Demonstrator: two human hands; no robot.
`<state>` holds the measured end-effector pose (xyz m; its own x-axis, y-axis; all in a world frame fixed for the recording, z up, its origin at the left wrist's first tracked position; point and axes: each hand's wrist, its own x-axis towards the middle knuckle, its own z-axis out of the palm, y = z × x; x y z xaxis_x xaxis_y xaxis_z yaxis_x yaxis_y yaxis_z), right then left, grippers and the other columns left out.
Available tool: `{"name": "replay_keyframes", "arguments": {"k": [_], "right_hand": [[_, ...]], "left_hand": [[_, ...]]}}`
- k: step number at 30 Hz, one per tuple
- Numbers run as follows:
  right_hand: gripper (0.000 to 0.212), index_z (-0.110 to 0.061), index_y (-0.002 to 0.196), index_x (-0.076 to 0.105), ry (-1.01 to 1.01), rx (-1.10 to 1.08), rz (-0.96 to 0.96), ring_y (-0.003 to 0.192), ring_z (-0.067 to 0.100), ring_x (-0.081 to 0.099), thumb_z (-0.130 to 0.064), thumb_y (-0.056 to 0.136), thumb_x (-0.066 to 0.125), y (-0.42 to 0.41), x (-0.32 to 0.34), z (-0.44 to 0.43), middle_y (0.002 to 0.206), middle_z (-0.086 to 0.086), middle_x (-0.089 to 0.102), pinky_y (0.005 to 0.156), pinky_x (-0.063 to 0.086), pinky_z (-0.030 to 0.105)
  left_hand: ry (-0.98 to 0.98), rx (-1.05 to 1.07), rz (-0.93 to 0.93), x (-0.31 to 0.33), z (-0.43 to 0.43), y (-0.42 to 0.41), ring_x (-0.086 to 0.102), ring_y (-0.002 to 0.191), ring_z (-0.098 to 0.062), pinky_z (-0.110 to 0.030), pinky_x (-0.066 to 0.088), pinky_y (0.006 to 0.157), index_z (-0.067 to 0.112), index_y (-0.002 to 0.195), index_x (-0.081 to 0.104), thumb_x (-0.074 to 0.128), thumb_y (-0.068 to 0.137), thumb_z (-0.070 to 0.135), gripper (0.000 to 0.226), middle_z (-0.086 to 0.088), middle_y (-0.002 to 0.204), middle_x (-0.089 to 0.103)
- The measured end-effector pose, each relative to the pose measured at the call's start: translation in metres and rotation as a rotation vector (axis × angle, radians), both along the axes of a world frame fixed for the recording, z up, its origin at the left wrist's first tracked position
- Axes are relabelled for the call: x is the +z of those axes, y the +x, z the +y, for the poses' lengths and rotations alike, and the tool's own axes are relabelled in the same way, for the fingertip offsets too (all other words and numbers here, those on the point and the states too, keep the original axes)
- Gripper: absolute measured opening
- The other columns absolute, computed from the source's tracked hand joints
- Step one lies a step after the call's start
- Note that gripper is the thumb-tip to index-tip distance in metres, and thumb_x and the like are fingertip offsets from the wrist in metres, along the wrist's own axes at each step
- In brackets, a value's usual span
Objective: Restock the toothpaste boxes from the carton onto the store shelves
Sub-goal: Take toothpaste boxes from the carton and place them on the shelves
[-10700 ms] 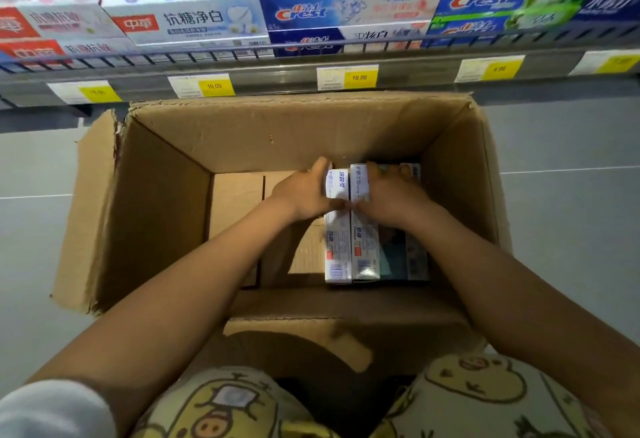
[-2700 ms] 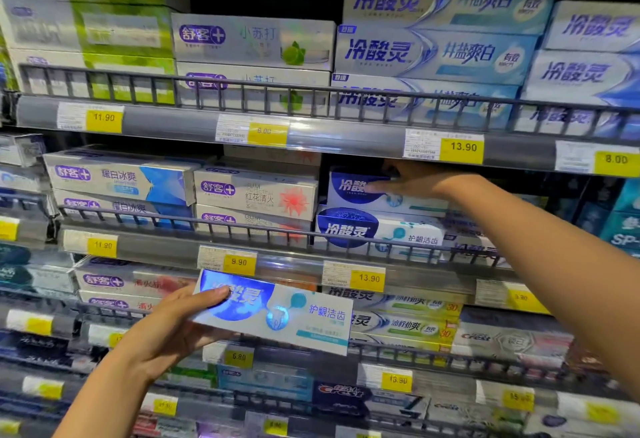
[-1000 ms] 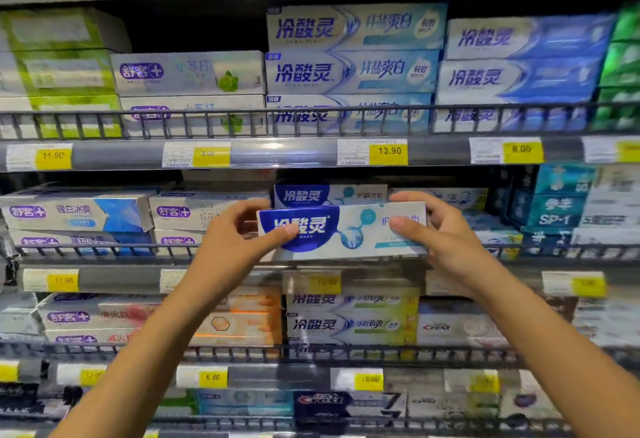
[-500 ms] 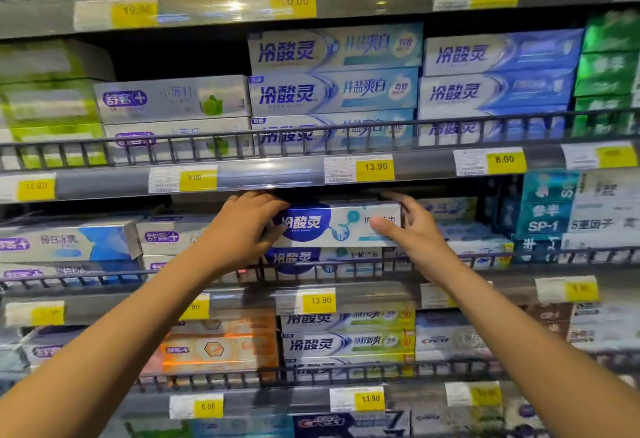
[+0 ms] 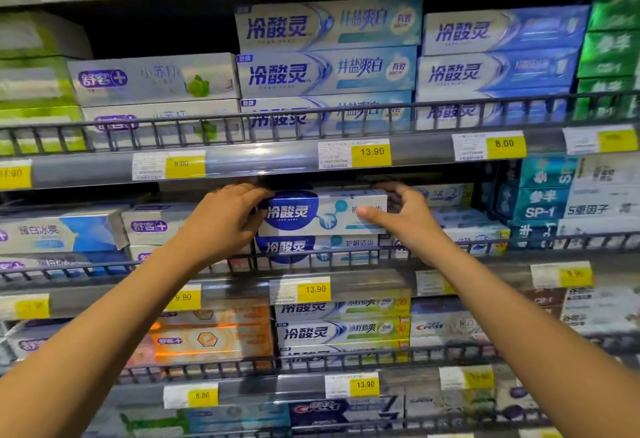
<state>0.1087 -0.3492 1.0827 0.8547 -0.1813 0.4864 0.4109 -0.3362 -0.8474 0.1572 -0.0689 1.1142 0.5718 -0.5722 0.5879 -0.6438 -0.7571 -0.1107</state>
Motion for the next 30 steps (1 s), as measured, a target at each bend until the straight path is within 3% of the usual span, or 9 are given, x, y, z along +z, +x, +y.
{"name": "replay_keyframes", "arguments": {"k": [8,16,22,26,28,30], "right_hand": [[0.043,-0.019,0.112,0.055,0.002,0.010,-0.012,0.097,0.009,0.063,-0.023,0.075,0.077,0.004,-0.004,0.001,0.103,-0.007,0.064,0.082,0.054,0.020],[0.051,-0.015,0.121,0.052,-0.014,0.014,0.008,0.089,-0.007,0.056,-0.023,0.077,0.076,0.000,-0.002,0.005,0.099,-0.016,0.058,0.070,0.050,0.007],[0.069,-0.014,0.133,0.044,-0.077,0.020,0.044,0.100,0.003,0.056,-0.028,0.075,0.078,-0.004,-0.002,0.001,0.112,-0.008,0.056,0.075,0.045,0.010],[0.073,-0.016,0.136,0.038,-0.096,0.014,0.077,0.089,-0.010,0.051,-0.028,0.076,0.077,-0.012,0.000,-0.001,0.104,-0.019,0.051,0.065,0.042,0.000],[0.075,-0.020,0.136,0.035,-0.087,-0.043,0.075,0.104,0.003,0.054,-0.033,0.075,0.077,-0.021,-0.001,-0.001,0.107,-0.018,0.051,0.080,0.045,0.009],[0.078,-0.022,0.138,0.034,-0.126,-0.203,0.043,0.122,0.016,0.046,-0.044,0.074,0.075,-0.031,-0.010,-0.001,0.128,-0.006,0.049,0.099,0.043,0.032]], "left_hand": [[-0.015,0.037,0.037,0.001,0.000,-0.003,0.054,0.116,-0.031,-0.045,0.047,0.091,0.016,0.135,0.050,0.053,0.093,0.023,0.043,-0.009,0.132,0.058],[0.005,0.114,0.055,-0.001,-0.004,-0.004,0.053,0.118,-0.032,-0.044,0.044,0.092,0.016,0.138,0.047,0.053,0.093,0.025,0.046,-0.010,0.134,0.056],[0.037,0.158,0.054,-0.005,-0.006,-0.008,0.047,0.123,-0.030,-0.044,0.040,0.100,0.014,0.142,0.040,0.053,0.092,0.027,0.053,-0.009,0.139,0.051],[0.043,0.179,0.021,-0.011,-0.010,-0.018,0.042,0.128,-0.032,-0.044,0.036,0.105,0.009,0.145,0.033,0.059,0.089,0.028,0.065,-0.013,0.145,0.044],[-0.009,0.198,-0.012,-0.019,-0.012,-0.027,0.040,0.131,-0.035,-0.045,0.032,0.107,0.005,0.143,0.035,0.062,0.087,0.028,0.067,-0.017,0.145,0.043],[-0.130,0.214,-0.055,-0.034,-0.013,-0.040,0.040,0.131,-0.037,-0.047,0.032,0.108,0.003,0.140,0.040,0.064,0.086,0.029,0.065,-0.020,0.143,0.044]]}}
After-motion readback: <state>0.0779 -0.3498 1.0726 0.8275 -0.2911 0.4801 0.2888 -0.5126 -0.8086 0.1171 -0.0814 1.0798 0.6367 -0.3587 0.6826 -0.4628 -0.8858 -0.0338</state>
